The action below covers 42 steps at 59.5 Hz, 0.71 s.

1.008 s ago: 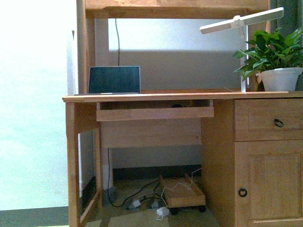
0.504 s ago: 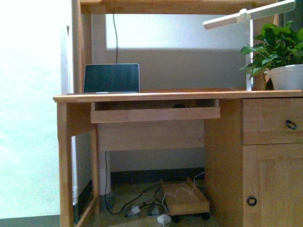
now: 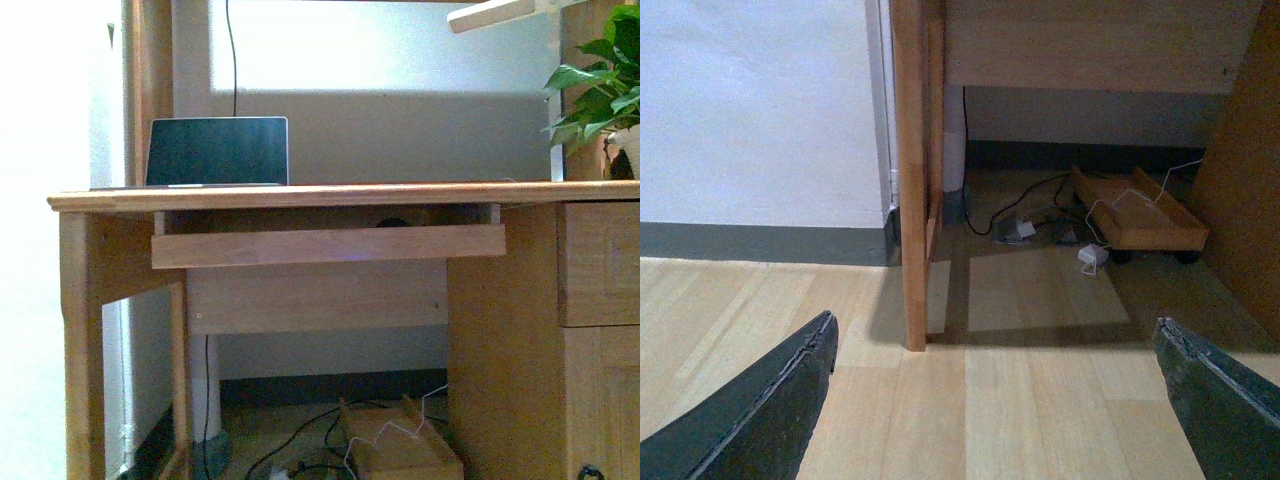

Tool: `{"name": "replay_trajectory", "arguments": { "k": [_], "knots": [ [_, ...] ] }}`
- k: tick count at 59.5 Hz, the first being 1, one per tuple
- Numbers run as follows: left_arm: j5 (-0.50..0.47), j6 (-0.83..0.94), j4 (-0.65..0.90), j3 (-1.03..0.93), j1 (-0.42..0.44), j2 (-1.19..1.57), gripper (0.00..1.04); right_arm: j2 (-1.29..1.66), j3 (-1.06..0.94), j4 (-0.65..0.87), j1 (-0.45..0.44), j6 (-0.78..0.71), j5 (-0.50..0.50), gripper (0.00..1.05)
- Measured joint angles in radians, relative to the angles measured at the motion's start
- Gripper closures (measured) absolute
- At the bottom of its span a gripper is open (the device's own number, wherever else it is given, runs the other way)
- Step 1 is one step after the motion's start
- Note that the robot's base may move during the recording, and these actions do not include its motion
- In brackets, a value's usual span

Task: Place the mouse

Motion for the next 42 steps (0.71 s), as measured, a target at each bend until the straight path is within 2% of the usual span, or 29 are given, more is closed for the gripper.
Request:
{"name": "replay_trajectory", "arguments": {
  "k": [42],
  "knots": [
    [0.0,0.0,0.0,0.0,0.0,0.0,0.08,0.0,0.0,0.0,0.0,0.0,0.0,0.07]
  ]
}}
